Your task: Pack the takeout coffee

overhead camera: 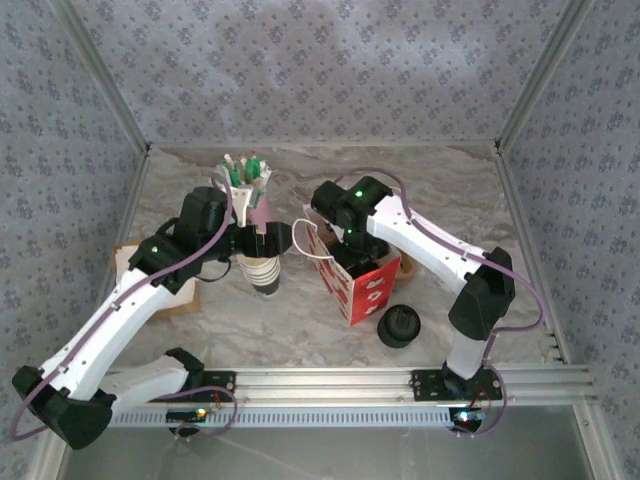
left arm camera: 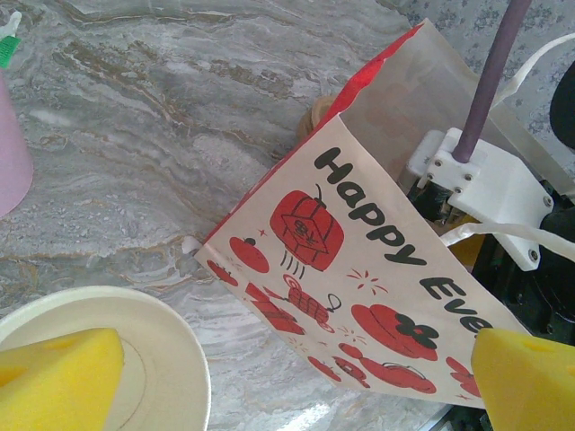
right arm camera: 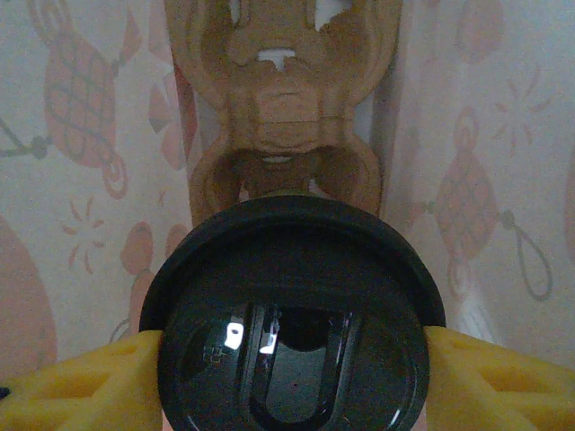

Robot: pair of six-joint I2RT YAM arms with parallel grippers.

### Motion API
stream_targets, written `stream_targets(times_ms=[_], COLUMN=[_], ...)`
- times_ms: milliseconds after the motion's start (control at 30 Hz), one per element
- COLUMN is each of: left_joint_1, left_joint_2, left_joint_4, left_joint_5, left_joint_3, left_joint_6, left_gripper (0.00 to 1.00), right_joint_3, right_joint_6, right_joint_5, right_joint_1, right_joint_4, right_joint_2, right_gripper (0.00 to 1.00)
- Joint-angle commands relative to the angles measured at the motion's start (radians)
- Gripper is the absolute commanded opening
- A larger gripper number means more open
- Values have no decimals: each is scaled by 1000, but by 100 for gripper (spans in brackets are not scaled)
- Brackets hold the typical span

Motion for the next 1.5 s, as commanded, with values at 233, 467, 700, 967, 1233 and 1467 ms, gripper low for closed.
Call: stream_targets(times_ms=[233, 467, 700, 967, 1233, 1467], left_joint_1=[-9, -10, -17, -18, -19, -19], left_joint_2=[-1, 2, 9, 13, 20, 29], left_joint_4=[23, 25, 28, 27, 26, 26], left_joint_5=[0, 1, -1, -3, -2, -2], left_joint_3=[4, 5, 6, 9, 16, 21], left_joint_6=[-4, -6, -6, -5, -5, -4], left_gripper=[99, 99, 100, 100, 99, 100], right_joint_3=[-11, -37, -52, -55, -59, -60], right_joint_6=[-19, -22, -24, -25, -30, -33], right_joint_5=[-8, -7, -8, -10, -13, -15], right_joint_1=[9, 12, 12, 13, 13, 13], right_joint_4=[6, 26, 34, 36, 41, 48], right_joint_2=[-31, -49, -58, -59, -56, -57], right_gripper=[67, 67, 67, 67, 67, 67])
